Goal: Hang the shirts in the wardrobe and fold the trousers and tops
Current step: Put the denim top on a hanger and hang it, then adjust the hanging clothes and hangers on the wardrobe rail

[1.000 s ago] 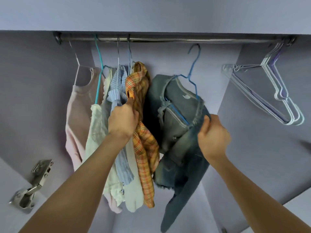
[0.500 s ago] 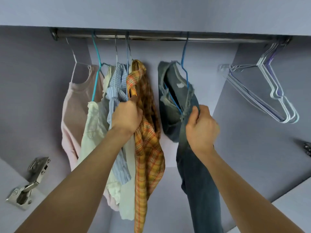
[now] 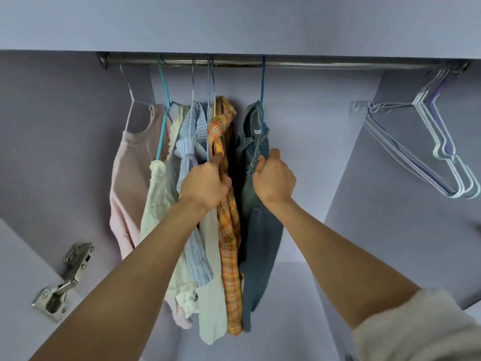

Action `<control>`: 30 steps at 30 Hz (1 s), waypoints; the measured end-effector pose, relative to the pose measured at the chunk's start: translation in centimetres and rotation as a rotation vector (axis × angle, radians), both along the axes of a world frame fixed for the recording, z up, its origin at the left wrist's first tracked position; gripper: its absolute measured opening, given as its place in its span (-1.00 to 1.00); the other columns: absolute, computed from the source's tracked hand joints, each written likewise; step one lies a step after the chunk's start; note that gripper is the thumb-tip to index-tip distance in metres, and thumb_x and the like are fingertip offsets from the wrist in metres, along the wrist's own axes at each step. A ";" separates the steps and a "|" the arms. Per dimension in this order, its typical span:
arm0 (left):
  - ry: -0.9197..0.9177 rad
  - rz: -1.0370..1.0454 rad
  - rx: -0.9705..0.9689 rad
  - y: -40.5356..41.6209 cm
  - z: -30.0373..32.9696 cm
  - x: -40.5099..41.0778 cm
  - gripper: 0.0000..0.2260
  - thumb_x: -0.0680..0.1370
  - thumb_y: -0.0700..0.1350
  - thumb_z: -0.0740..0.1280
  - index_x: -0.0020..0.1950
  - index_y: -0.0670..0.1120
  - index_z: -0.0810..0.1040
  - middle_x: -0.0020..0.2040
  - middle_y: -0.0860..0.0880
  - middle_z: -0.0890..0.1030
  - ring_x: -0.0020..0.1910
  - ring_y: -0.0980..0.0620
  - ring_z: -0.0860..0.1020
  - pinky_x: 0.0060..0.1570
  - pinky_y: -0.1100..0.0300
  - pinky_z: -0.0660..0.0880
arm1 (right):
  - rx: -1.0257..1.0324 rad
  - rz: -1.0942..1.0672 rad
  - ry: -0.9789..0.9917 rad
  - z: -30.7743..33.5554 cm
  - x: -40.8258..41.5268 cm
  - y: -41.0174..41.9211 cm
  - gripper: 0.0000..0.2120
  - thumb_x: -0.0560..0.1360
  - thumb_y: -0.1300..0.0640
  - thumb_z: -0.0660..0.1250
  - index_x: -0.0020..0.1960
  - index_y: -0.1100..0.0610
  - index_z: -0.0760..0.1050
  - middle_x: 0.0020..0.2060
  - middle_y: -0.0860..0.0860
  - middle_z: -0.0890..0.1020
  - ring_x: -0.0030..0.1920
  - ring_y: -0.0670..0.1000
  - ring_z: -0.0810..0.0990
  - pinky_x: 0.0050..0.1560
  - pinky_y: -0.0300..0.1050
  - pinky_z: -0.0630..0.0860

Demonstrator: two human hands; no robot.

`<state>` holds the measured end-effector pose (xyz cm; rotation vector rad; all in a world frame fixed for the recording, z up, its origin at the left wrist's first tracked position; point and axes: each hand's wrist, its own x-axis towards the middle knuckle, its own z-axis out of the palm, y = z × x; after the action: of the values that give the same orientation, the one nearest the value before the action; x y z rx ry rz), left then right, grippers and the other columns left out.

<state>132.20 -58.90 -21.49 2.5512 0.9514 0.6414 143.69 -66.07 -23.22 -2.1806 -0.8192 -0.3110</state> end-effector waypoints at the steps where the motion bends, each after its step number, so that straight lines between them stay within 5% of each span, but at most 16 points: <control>1: -0.001 -0.009 -0.036 0.0 0.0 -0.1 -0.49 0.56 -0.15 0.19 0.50 -0.08 0.17 -0.18 -0.09 0.55 -0.04 -0.16 0.54 -0.13 0.01 0.50 | -0.029 0.022 -0.011 0.0 0.0 0.1 -0.77 0.62 0.11 0.05 0.11 0.25 0.35 -0.25 0.11 0.57 -0.21 0.20 0.56 -0.32 -0.11 0.21; 5: 0.019 -0.004 -0.081 0.1 -0.1 -0.1 -0.45 0.56 -0.13 0.21 0.52 -0.06 0.11 0.29 -0.15 0.40 0.24 -0.14 0.42 0.16 -0.06 0.44 | -0.128 0.084 -0.077 0.1 -0.5 0.3 -0.76 0.61 0.10 0.10 0.16 0.24 0.35 -0.11 0.13 0.61 -0.13 0.18 0.58 -0.30 -0.12 0.25; 11: 0.012 0.018 -0.022 -1.3 -1.2 -0.9 -0.39 0.56 -0.15 0.21 0.54 -0.07 -0.02 0.33 -0.09 0.31 0.28 -0.10 0.36 0.13 0.05 0.40 | -0.083 0.237 -0.239 -1.6 -2.0 -3.3 -0.53 0.57 0.17 0.20 0.45 0.23 0.22 0.10 0.16 0.48 0.05 0.13 0.50 -0.07 -0.04 0.47; 17: -0.025 0.068 -0.031 -5.7 -2.2 -3.4 -0.44 0.54 -0.16 0.25 0.51 -0.08 0.13 0.42 -0.07 0.25 0.40 -0.09 0.22 0.34 0.09 0.26 | -0.079 0.367 -0.292 -2.2 -3.6 -7.9 -0.53 0.49 0.24 0.30 0.38 0.27 0.34 0.21 0.24 0.47 0.19 0.22 0.47 0.09 0.10 0.46; 21: -0.025 0.214 -0.053 -10.6 -4.4 -7.8 -0.50 0.55 -0.07 0.28 0.47 -0.06 0.25 0.44 -0.09 0.26 0.42 -0.10 0.21 0.35 -0.01 0.26 | 0.060 0.555 -0.264 -3.2 -6.0 -12.2 -0.66 0.45 0.32 0.27 0.23 0.28 0.49 0.12 0.21 0.55 0.12 0.22 0.53 0.09 0.11 0.48; 25: -0.010 0.480 -0.244 -18.3 -10.1 -15.0 -0.58 0.54 -0.10 0.30 0.40 -0.07 0.38 0.40 -0.10 0.35 0.37 -0.12 0.31 0.34 0.01 0.26 | -0.310 0.958 0.158 -7.1 -10.0 -16.1 -0.70 0.55 0.26 0.16 0.27 0.19 0.44 0.06 0.14 0.61 0.09 0.15 0.54 0.06 0.03 0.46; 30: -0.053 0.898 -0.537 -31.9 -16.6 -24.9 -0.70 0.55 -0.14 0.30 0.27 -0.13 0.51 0.30 -0.13 0.48 0.26 -0.12 0.45 0.24 0.17 0.29 | -0.797 1.374 0.237 -14.2 -17.9 -21.4 -0.71 0.58 0.20 0.14 0.25 0.19 0.47 0.14 0.16 0.60 0.16 0.14 0.54 0.15 -0.05 0.43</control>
<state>107.32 -90.78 -38.10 1.5597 1.9446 0.5497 125.80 -87.47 -37.47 -1.6452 -2.2644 1.0773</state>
